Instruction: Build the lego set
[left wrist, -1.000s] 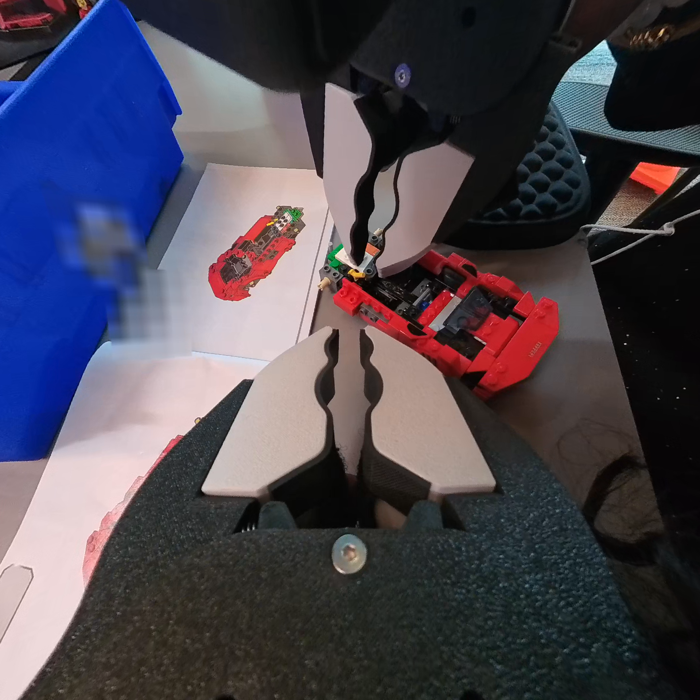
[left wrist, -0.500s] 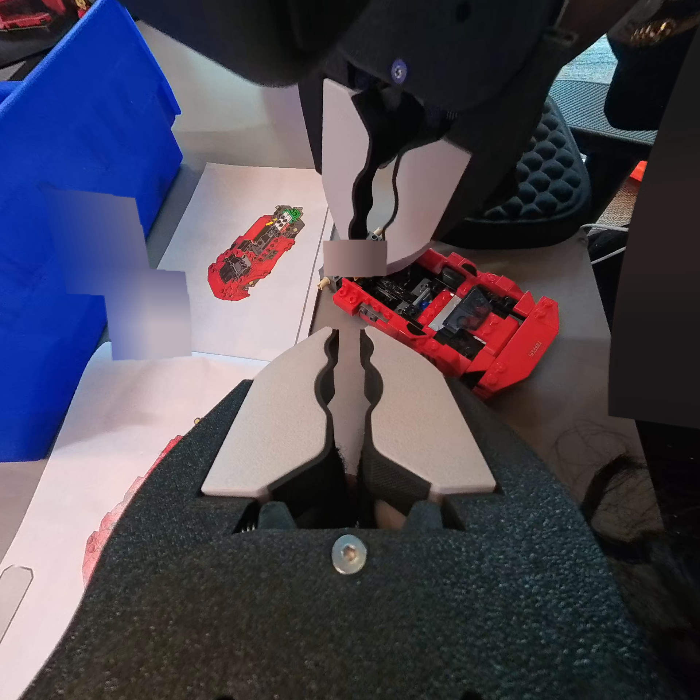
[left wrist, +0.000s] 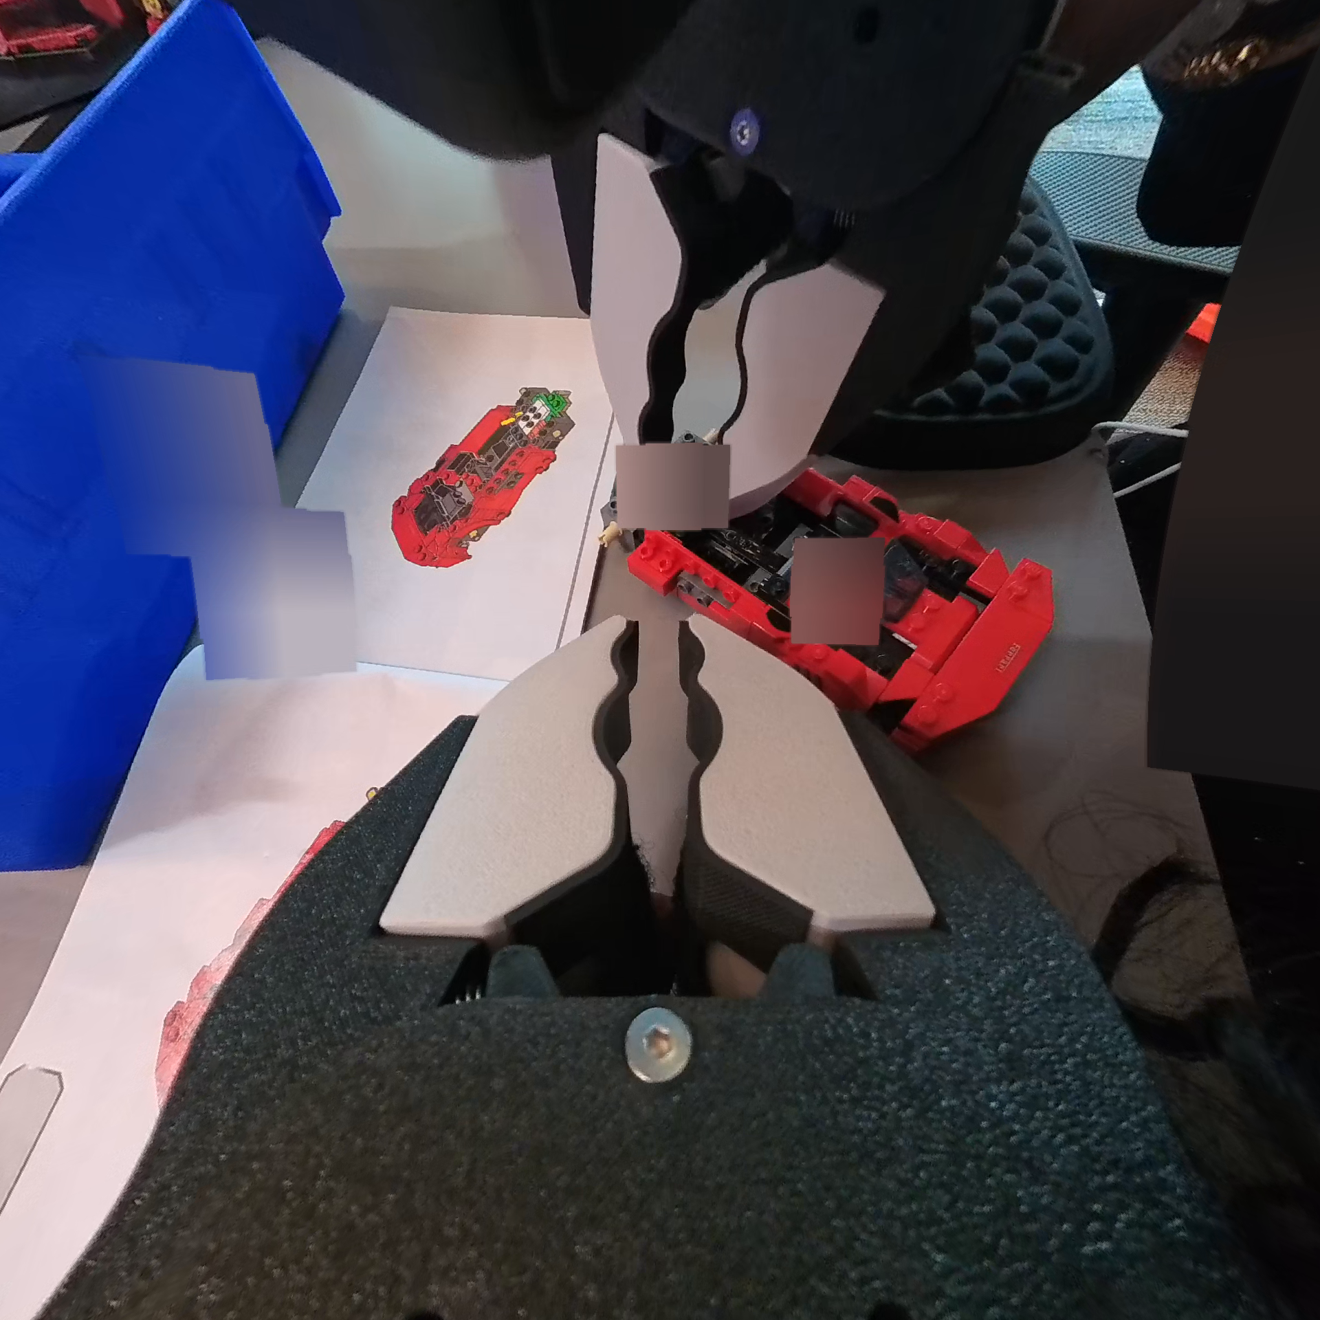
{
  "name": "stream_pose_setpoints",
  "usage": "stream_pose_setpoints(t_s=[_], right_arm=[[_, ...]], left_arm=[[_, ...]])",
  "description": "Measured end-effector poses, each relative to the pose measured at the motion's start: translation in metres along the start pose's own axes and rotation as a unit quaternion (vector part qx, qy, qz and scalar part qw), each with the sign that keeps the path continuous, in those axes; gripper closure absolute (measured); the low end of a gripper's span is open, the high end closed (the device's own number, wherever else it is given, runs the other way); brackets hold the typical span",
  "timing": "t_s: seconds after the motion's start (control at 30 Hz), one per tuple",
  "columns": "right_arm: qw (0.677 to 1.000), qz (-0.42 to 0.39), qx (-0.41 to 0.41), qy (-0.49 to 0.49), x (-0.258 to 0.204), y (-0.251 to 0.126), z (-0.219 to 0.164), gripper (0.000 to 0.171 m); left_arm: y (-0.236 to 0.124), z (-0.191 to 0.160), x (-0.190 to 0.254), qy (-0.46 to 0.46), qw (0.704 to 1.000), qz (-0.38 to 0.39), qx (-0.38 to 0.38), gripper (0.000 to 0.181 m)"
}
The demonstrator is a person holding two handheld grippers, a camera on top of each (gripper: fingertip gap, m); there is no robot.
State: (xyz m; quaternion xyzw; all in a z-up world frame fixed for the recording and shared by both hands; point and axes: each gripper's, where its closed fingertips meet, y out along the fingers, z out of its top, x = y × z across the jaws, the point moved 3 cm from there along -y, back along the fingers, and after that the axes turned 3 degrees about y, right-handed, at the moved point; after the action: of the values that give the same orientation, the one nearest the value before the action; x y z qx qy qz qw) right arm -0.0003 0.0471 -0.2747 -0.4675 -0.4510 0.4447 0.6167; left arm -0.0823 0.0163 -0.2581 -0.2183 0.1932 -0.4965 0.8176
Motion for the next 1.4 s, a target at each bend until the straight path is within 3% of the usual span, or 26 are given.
stream_pose_setpoints(t_s=[0.5,0.57,0.67,0.83,0.97,1.4], right_arm=[[1.0,0.01,0.009,-0.004,0.003,-0.009,-0.005,0.143],[0.999,0.022,0.028,-0.012,0.008,-0.018,-0.008,0.152],[0.995,0.066,0.067,-0.02,0.015,-0.026,-0.014,0.169],[0.973,0.179,0.145,-0.026,0.01,-0.026,-0.01,0.171],[0.981,0.162,0.103,-0.027,0.017,-0.012,-0.018,0.171],[0.98,0.178,0.082,-0.04,0.009,-0.007,-0.015,0.171]], left_arm=[[0.0,0.0,0.0,-0.001,1.0,0.0,0.0,0.171],[0.0,0.0,0.0,0.0,1.0,0.0,0.0,0.171],[0.0,0.0,0.0,0.0,1.0,0.0,0.0,0.171],[0.001,-0.001,0.0,-0.001,1.0,-0.001,-0.004,0.171],[0.002,-0.002,-0.001,-0.006,1.0,-0.003,-0.006,0.171],[0.002,-0.003,0.0,-0.006,1.0,-0.006,-0.01,0.171]])
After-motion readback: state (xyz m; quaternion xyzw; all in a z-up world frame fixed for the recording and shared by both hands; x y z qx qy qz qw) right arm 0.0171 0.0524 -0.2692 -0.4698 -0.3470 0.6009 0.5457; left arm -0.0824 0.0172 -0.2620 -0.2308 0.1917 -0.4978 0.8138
